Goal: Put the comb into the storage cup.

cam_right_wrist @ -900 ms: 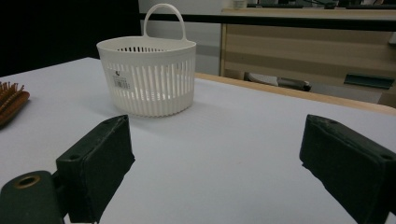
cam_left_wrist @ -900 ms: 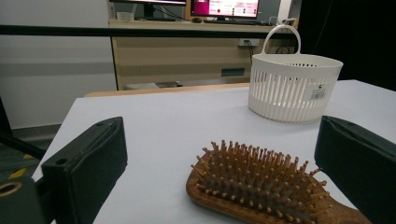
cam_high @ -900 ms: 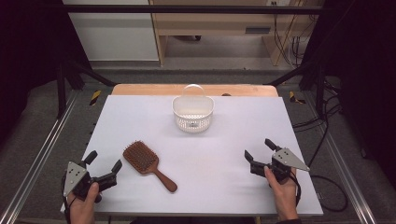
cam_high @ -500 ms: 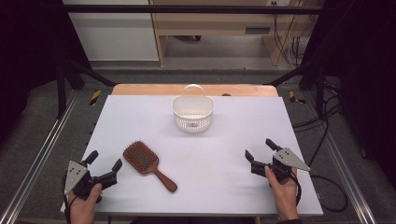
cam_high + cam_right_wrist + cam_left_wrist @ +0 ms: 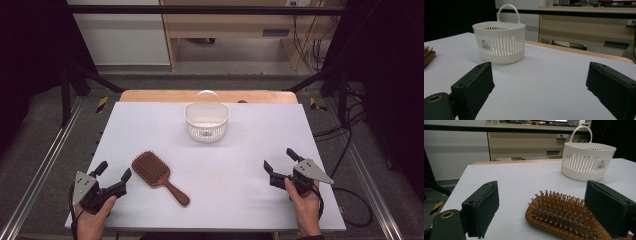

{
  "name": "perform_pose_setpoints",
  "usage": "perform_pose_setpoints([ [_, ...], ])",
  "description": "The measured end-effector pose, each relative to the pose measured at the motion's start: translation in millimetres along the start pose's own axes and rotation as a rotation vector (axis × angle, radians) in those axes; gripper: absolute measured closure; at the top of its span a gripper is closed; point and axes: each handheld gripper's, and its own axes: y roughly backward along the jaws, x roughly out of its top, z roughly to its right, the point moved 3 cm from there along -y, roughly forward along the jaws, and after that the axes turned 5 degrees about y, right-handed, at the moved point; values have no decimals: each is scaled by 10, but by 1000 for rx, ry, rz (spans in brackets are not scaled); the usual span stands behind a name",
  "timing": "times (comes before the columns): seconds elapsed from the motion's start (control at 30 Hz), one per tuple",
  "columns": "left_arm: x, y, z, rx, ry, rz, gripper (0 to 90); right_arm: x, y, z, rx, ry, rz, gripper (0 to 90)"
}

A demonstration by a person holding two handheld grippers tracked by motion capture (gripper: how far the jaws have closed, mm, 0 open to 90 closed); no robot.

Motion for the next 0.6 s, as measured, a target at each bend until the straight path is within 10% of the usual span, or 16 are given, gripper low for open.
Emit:
perform_pose_setpoints([
  [0.23, 26, 17, -2, -2, -1, 5, 151, -4, -2, -7, 2, -4, -6, 75],
  [0.6, 76, -25, 11, -24, -19, -19, 512, -5, -11, -26, 10, 1, -7, 77],
])
